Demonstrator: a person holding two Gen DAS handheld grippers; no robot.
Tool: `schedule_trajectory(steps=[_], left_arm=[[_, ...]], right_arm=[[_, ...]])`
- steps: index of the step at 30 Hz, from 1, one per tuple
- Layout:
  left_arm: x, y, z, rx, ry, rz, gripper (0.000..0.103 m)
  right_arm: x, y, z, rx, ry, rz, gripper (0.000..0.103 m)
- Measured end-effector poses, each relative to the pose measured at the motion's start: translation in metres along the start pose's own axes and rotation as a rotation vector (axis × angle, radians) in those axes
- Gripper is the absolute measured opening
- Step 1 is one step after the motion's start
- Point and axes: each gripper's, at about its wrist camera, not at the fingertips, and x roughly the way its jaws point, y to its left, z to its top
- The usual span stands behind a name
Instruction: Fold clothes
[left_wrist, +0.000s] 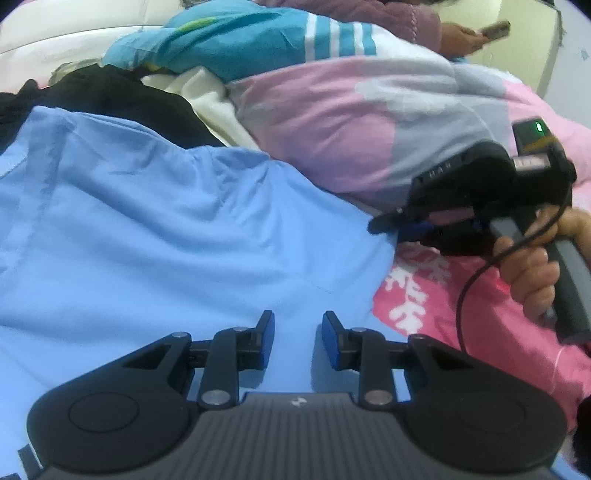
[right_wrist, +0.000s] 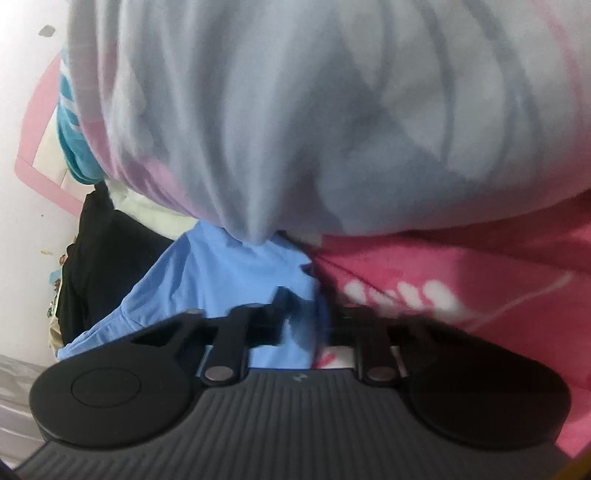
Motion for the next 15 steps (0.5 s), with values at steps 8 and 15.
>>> schedule_trajectory(steps=[8,15], left_arm=[[-0.038,0.037,-0.004,-0.123,-0.052,0.030,0.030],[-0.087,0.074,-0.021,-0.258,-0.032,0.084,0.033]], right_arm=[[-0.007,-0.016,0.001,0.085,0.019,0.048,0.014],[0.005,-0.038,0.008,0.243,0.027,0.114,0.014]])
